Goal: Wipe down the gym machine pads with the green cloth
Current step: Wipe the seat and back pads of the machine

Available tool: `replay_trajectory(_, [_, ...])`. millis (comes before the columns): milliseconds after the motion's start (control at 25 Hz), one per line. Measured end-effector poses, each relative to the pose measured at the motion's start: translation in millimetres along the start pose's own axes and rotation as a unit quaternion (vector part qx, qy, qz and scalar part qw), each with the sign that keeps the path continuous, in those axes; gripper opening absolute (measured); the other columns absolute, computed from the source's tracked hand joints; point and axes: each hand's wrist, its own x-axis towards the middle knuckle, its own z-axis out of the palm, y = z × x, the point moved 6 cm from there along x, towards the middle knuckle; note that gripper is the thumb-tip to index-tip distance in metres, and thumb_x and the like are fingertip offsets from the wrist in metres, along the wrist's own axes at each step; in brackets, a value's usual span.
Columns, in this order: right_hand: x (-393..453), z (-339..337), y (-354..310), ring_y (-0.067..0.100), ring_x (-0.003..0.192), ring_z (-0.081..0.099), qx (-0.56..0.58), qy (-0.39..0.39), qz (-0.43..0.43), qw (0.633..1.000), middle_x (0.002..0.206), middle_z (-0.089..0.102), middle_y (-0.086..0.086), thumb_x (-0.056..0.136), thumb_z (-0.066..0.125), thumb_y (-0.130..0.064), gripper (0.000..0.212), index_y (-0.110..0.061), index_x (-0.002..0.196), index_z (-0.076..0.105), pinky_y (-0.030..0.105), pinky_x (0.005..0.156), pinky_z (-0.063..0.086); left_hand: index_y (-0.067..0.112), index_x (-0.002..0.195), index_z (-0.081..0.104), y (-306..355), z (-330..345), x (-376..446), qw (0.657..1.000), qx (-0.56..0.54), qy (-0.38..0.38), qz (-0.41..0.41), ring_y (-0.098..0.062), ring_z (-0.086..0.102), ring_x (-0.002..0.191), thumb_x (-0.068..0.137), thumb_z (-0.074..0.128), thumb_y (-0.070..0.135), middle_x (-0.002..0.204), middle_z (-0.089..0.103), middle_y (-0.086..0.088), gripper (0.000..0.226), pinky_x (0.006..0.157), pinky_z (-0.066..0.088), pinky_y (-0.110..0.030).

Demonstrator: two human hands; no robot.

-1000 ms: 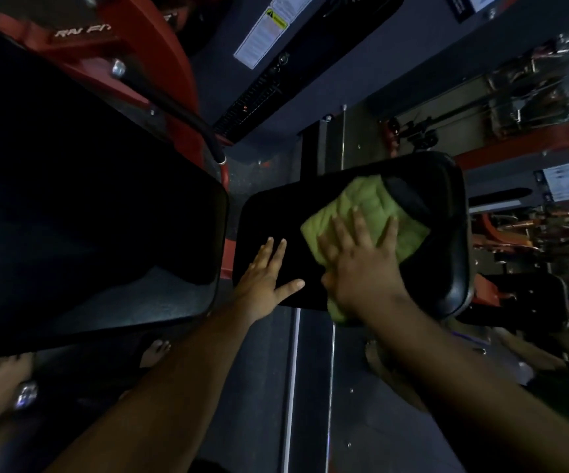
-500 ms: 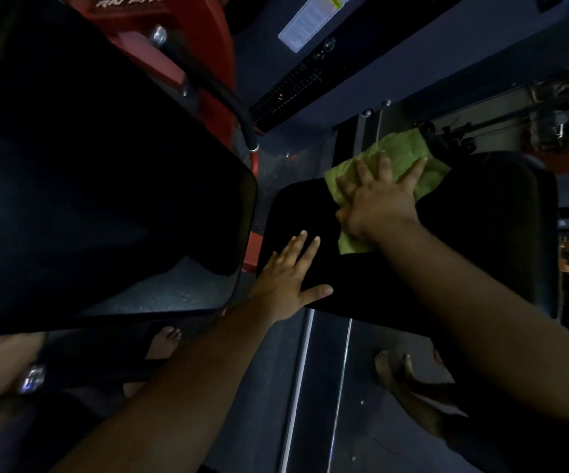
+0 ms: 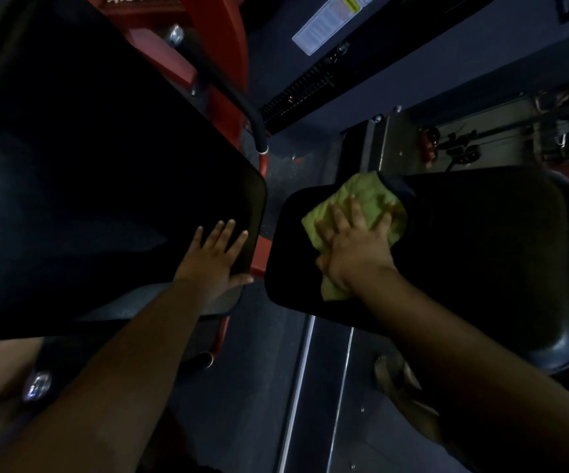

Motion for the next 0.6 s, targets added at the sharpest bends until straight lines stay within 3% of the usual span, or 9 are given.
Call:
replay_trajectory(120, [70,-10,-4,0.04,0.153,-0.011,-0.006,-0.023,0.038,0.999,0.17,0.0,0.003,0.097,0.035,-0.06,0.071,-0.032,0.16,0.017,0.082,0.105,-0.001,0.018,0.162,0.0,-19,11,-5,0.997,0.078,0.012,0.023,-0.031,-0.006,0.156,0.085,0.006,0.081,0.168,-0.006,-0.016,0.1,0.117,-0.023,-0.046])
replay_trajectory(240, [101,-4,-39,0.041,0.153,-0.004,-0.015,-0.033,0.037,0.999,0.169,0.008,0.004,0.099,0.033,-0.057,0.069,-0.027,0.16,0.021,0.081,0.105,-0.001,0.014,0.158,-0.014,-20,24,-12,0.983,0.174,-0.031,0.047,-0.034,-0.02,0.154,0.097,0.022,0.073,0.166,-0.02,-0.018,0.092,0.121,-0.019,-0.054])
replay_trajectory(440, [66,42,-130,0.039,0.153,-0.01,-0.049,-0.053,-0.094,0.993,0.17,0.004,0.005,0.104,0.025,-0.051,0.065,-0.024,0.162,0.014,0.079,0.107,-0.003,0.011,0.16,-0.008,-18,24,-13,0.975,0.217,-0.032,0.037,-0.035,-0.019,0.154,0.099,0.027,0.068,0.166,-0.018,-0.019,0.09,0.122,-0.014,-0.056])
replay_trajectory(600, [17,71,-145,0.036,0.154,-0.014,-0.058,-0.065,-0.144,0.986,0.17,-0.006,0.006,0.101,0.038,-0.056,0.074,-0.028,0.162,0.007,0.072,0.112,0.005,0.013,0.16,-0.01,-19,22,-21,0.971,0.231,-0.056,0.039,-0.032,-0.019,0.154,0.099,0.029,0.067,0.167,-0.019,-0.016,0.09,0.122,-0.017,-0.054])
